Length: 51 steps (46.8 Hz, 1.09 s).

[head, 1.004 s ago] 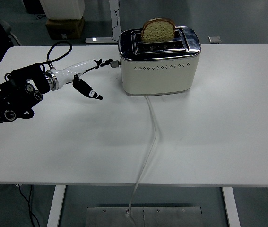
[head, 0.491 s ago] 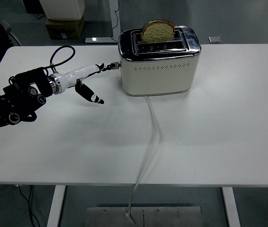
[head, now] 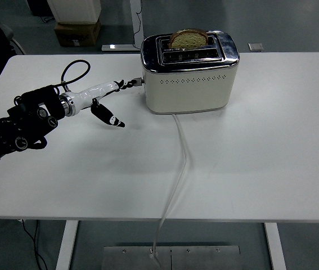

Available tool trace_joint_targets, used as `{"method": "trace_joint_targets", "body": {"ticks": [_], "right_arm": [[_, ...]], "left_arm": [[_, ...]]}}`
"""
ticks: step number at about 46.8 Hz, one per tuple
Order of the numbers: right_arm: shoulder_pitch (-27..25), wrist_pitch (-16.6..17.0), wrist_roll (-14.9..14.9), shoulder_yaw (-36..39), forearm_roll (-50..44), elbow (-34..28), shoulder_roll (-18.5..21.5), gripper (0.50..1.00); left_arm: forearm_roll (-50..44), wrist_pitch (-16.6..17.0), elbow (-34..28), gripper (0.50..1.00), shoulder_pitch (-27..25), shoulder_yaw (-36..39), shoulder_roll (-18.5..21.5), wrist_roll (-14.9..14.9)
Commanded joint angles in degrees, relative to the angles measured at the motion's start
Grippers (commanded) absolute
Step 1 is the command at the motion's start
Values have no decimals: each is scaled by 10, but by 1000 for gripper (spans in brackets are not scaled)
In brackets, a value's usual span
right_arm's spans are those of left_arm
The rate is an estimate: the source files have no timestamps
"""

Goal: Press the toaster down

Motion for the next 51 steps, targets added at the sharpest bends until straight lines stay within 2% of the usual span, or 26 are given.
{"method": "trace_joint_targets", "body": {"ticks": [1, 33, 51], "right_arm": [[0, 0, 0, 0, 0, 0, 0, 1000], [0, 0, 0, 0, 0, 0, 0, 1000], [0, 0, 0, 0, 0, 0, 0, 998]], "left_arm": [[-5, 0, 7, 1000, 3, 0, -3, 0], [-15, 0, 16, 1000, 22, 0, -15, 0], [-63, -4, 16, 1000, 20, 2, -5, 0]]}}
